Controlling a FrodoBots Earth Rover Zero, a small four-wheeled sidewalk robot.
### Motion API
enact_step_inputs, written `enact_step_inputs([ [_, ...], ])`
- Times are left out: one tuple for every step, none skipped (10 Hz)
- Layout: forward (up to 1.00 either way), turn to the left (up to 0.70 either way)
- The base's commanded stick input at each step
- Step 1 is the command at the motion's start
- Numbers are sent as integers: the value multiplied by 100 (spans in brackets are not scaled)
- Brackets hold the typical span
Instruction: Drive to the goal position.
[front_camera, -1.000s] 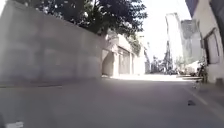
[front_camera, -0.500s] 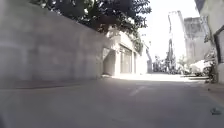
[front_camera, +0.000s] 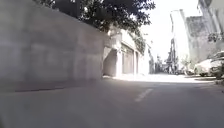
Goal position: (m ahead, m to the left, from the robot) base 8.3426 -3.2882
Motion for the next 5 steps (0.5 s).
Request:
enact_step_inputs([
  [100,-27],
  [100,-27],
  [100,-27],
  [100,-27],
  [100,-27],
])
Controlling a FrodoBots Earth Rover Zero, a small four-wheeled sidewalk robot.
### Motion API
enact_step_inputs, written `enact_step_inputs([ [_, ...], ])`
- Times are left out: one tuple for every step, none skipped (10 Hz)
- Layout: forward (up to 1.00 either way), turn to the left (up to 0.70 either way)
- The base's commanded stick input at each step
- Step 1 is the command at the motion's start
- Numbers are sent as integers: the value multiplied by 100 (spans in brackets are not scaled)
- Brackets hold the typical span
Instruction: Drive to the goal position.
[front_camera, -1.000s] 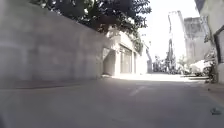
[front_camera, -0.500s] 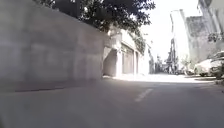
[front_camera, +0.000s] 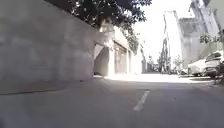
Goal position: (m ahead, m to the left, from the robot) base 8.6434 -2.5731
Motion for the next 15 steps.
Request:
enact_step_inputs([
  [100,-27],
  [100,-27],
  [100,-27],
  [100,-27],
  [100,-27],
  [100,-25],
  [100,0],
  [100,0],
  [100,0],
  [100,0],
  [100,0],
  [100,0],
  [100,0],
  [100,0],
  [100,0],
])
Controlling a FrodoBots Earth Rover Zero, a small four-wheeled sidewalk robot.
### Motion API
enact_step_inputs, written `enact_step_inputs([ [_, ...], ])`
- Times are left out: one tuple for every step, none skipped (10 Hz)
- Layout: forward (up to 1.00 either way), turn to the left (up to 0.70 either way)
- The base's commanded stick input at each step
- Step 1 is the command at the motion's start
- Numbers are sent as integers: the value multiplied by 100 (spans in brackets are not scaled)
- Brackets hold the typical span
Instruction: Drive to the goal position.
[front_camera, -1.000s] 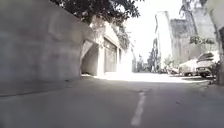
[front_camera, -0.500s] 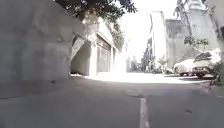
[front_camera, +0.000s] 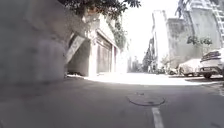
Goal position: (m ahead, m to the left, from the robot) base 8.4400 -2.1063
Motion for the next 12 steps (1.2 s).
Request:
enact_step_inputs([
  [100,0],
  [100,0],
  [100,0],
  [100,0],
  [100,-10],
  [100,-27],
  [100,-27],
  [100,-27],
  [100,-27],
  [100,-27],
  [100,-27],
  [100,-27],
])
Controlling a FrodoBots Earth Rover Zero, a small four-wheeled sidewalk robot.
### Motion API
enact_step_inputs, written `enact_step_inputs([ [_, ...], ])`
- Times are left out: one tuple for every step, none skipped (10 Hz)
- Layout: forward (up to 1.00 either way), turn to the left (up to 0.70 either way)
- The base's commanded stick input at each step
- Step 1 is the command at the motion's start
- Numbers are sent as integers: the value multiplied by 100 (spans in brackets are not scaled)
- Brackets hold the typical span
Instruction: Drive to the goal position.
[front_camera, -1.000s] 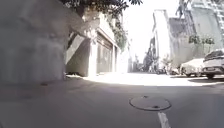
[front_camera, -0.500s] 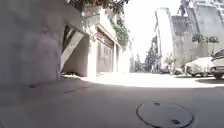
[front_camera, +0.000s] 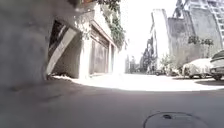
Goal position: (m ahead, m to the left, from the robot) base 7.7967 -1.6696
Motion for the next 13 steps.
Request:
enact_step_inputs([
  [100,-27],
  [100,-27],
  [100,-27],
  [100,-27],
  [100,-27],
  [100,-27],
  [100,0],
  [100,0],
  [100,0],
  [100,0],
  [100,0],
  [100,0],
  [100,0],
])
